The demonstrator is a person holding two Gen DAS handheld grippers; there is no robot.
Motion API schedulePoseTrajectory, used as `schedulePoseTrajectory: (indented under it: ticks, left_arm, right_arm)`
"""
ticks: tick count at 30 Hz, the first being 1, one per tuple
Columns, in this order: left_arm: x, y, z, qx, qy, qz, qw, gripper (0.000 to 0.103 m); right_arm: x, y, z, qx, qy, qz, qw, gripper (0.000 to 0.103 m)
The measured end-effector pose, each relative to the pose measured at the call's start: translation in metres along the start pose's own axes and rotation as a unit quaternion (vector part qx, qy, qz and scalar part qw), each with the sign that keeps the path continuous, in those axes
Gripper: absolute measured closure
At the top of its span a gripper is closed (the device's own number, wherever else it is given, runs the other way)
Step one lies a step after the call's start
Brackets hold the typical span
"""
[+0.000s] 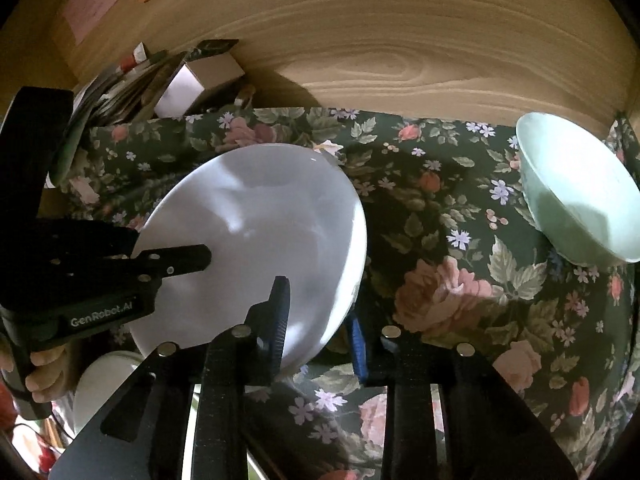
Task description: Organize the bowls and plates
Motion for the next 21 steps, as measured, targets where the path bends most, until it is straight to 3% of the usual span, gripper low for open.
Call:
schedulePoseTrajectory:
  ticks: [8,21]
  left_arm:
    - [0.002,0.001,-0.005,-0.005,0.006,-0.016,0.9998,0.081]
    - [0.066,-0.012,-0.001,-0.003,-0.024,-0.082,0.9963,0.081]
  right_arm:
    - [0.011,0.005,0.001,-0.01,0.003,-0.012,1.0,0.081]
    - [0.057,0.016,0.018,-0.001,-0.009,-0.057,0.998,0.081]
Point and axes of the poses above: each gripper's, at about its wrist camera, not at the fingertips, and x roughly against the way its jaws point, z to its left, y to its top, the point moved 4 cm from there along -x, roughly the way its jaws point, and after that the axes turned 14 degrees about x, right-handed, at the moved point
